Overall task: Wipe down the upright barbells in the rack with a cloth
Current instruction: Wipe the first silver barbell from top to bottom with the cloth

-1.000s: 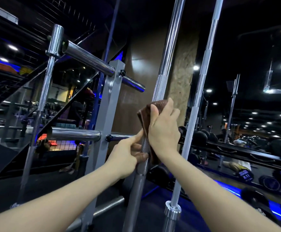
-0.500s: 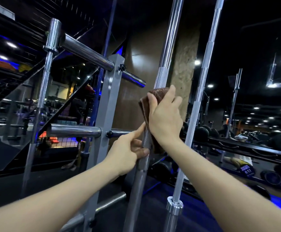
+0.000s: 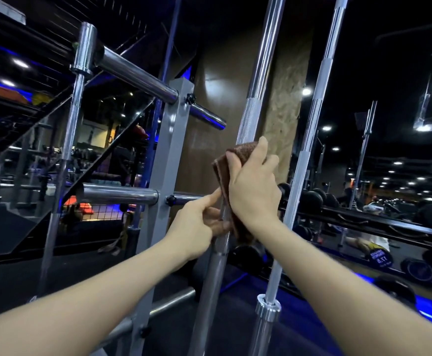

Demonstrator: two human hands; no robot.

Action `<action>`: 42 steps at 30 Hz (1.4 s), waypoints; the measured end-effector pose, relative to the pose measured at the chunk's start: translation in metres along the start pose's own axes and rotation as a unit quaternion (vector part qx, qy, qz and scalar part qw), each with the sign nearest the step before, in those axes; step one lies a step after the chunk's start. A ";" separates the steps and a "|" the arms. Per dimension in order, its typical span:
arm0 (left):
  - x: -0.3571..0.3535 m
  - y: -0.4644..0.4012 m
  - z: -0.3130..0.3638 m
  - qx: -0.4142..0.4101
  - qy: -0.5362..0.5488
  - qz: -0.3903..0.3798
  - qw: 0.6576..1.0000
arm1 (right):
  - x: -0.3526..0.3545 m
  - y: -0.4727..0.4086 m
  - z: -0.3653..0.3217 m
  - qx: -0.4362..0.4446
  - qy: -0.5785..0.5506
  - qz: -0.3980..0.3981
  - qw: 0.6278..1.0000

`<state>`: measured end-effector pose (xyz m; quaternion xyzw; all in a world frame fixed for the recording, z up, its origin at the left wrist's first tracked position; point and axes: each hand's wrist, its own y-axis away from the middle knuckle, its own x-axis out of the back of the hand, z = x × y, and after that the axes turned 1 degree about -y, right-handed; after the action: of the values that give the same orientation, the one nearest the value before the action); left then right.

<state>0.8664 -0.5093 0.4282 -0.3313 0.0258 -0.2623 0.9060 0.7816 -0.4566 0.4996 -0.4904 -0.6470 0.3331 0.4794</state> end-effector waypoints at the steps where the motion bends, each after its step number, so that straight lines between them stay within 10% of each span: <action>1: 0.000 0.000 0.000 0.002 -0.004 0.003 1.000 | 0.004 -0.018 -0.006 -0.014 -0.021 0.003 1.000; 42: -0.001 0.028 -0.038 0.076 -0.008 0.011 0.997 | -0.019 0.018 0.011 0.003 -0.092 0.030 0.995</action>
<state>0.8697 -0.5131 0.3810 -0.2631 0.0021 -0.2503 0.9317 0.7779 -0.4691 0.4744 -0.4757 -0.6722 0.3930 0.4091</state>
